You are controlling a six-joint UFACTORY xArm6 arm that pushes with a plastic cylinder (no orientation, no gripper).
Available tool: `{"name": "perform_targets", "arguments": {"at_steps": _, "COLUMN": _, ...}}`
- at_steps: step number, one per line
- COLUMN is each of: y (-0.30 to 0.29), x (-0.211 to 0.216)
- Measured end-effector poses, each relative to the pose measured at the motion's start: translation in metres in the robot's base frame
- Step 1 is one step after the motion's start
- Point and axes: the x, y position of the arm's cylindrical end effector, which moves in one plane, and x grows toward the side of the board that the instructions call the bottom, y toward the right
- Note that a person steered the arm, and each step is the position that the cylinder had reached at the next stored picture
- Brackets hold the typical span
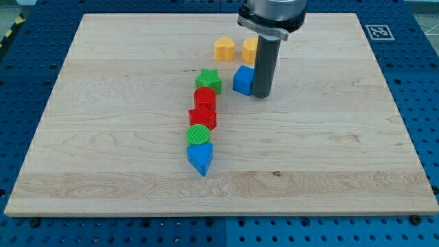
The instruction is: Push the blue cube near to the green star
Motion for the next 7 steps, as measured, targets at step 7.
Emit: {"name": "perform_targets", "arguments": {"at_steps": 7, "y": -0.041, "x": -0.058}}
